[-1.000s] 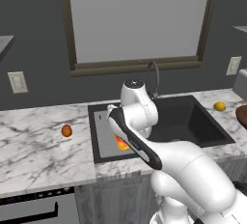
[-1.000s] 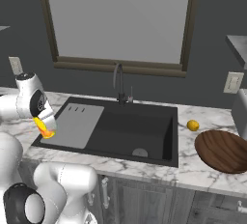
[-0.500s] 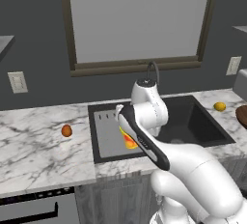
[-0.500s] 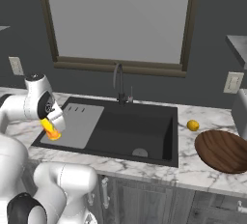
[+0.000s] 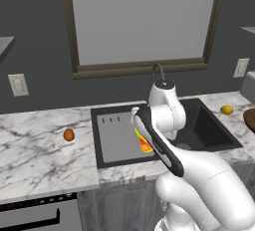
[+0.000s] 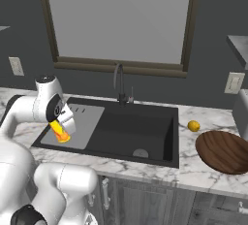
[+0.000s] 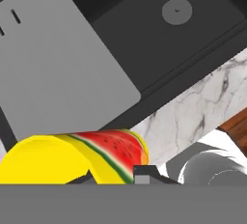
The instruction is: Remove the mango and lemon from the sink. Then move the bowl and cup from the counter to the sink for washing.
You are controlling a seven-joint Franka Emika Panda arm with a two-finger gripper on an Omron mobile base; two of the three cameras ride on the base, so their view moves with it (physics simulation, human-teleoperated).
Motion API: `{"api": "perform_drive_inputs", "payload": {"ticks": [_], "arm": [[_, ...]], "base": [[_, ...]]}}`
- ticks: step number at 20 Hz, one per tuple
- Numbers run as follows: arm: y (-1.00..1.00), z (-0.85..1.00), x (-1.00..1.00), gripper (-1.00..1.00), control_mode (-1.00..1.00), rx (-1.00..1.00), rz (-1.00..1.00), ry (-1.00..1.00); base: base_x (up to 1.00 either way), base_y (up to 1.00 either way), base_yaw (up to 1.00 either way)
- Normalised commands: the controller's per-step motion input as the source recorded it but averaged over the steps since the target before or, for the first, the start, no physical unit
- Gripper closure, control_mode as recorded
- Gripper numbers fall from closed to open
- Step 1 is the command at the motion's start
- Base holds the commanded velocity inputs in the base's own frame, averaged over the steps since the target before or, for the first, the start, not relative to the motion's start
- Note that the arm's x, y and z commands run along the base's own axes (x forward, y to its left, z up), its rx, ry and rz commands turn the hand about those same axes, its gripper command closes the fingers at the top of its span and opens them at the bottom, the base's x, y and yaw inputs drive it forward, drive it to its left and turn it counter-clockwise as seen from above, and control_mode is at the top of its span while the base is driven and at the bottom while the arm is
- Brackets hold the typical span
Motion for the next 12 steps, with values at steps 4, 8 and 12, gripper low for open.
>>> {"api": "perform_drive_inputs", "payload": {"ticks": [4, 8, 12], "arm": [[-0.42, 0.01, -0.01, 1.00, -1.00, 0.00, 0.00, 0.00], [-0.41, 0.00, 0.00, 1.00, -1.00, 0.02, 0.00, -0.04], [-0.43, 0.00, 0.00, 1.00, -1.00, 0.02, 0.00, -0.01]], "base": [[0.00, 0.00, 0.00], [0.00, 0.00, 0.00], [0.00, 0.00, 0.00]]}}
